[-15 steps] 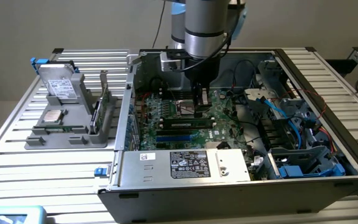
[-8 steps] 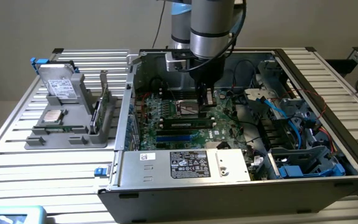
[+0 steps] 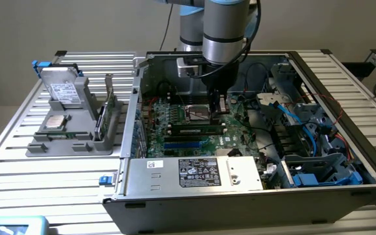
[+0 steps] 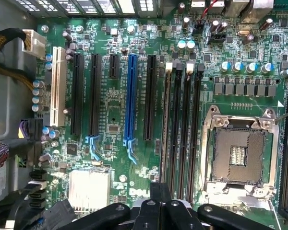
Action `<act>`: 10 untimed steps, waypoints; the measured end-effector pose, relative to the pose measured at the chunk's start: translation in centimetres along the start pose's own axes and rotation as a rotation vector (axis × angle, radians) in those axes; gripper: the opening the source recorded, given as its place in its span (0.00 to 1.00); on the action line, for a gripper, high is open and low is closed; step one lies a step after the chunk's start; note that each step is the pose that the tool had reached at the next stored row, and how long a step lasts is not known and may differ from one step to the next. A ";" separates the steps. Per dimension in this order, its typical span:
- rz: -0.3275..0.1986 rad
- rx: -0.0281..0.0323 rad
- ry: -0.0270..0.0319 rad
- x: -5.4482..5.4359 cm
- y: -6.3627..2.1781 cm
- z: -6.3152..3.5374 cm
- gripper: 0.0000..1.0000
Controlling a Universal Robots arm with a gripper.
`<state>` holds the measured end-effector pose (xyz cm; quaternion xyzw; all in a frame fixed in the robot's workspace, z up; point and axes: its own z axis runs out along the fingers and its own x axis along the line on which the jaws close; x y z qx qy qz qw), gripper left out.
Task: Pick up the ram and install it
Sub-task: 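Press down the ram until it locks into place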
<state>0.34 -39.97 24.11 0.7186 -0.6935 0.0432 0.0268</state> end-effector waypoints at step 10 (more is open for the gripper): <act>0.036 -0.0039 -0.0010 -0.2 0.00 0.50 0.11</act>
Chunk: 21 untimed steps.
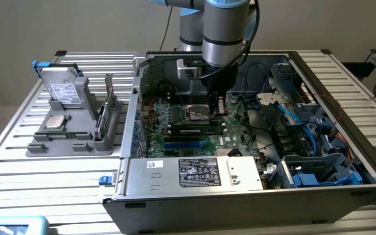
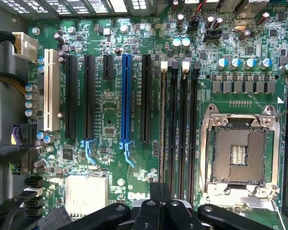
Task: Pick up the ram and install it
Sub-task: 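Press down the ram until it locks into place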
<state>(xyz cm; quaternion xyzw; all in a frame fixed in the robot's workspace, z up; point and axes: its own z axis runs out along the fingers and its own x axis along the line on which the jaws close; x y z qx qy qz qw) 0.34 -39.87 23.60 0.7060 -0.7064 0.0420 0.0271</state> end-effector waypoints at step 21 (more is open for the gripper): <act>0.005 -0.0022 -0.0001 -0.2 0.01 0.50 0.11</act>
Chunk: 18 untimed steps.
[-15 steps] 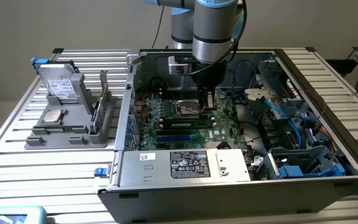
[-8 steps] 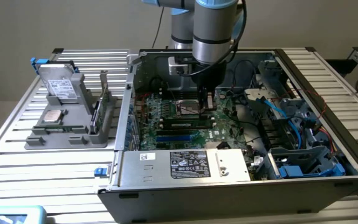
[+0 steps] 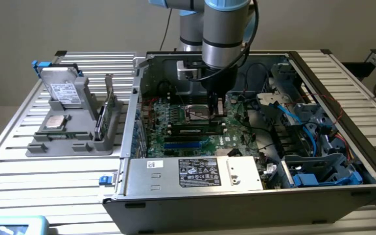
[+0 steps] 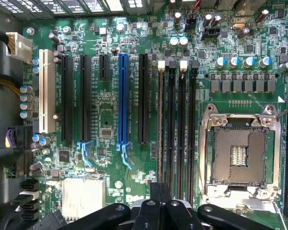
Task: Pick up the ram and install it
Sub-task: 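Press down the ram until it locks into place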
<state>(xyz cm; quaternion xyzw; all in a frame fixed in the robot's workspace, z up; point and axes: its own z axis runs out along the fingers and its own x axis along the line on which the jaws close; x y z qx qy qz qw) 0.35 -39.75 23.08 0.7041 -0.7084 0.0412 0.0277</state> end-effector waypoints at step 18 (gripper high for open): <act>0.004 -0.0021 0.0003 0.0 0.01 0.41 0.11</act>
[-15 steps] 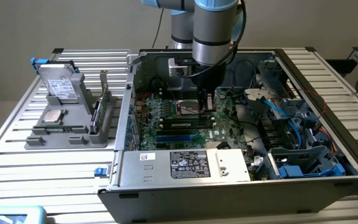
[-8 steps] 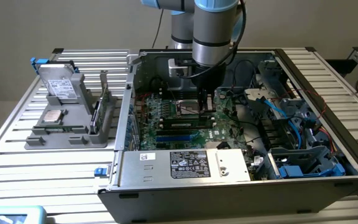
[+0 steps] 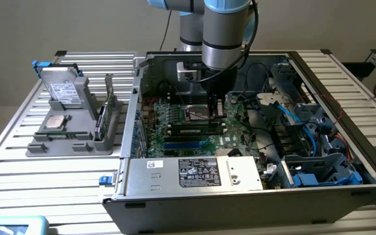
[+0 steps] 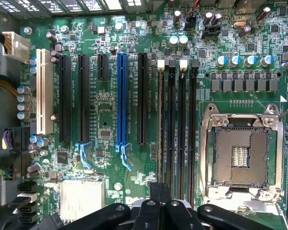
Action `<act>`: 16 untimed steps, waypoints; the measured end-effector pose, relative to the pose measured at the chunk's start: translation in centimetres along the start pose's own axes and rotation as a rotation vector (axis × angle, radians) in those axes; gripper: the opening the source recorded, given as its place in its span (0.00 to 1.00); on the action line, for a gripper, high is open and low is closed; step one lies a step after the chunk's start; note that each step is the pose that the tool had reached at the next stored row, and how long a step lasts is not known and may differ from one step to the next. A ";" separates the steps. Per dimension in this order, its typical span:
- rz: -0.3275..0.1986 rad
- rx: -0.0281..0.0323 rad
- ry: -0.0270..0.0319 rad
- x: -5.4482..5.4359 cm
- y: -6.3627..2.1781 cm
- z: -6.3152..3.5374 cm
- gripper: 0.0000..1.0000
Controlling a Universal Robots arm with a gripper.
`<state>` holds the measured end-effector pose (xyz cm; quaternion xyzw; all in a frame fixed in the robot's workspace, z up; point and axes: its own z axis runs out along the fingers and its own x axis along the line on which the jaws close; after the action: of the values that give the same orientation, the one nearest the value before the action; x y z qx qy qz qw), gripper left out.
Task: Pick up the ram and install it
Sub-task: 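Press down the ram until it locks into place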
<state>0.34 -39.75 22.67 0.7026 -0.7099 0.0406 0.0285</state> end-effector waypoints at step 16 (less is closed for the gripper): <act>0.001 -0.0003 -0.0016 0.0 0.03 -0.26 0.11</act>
<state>0.31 -39.74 22.93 0.7021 -0.7104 0.0400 0.0280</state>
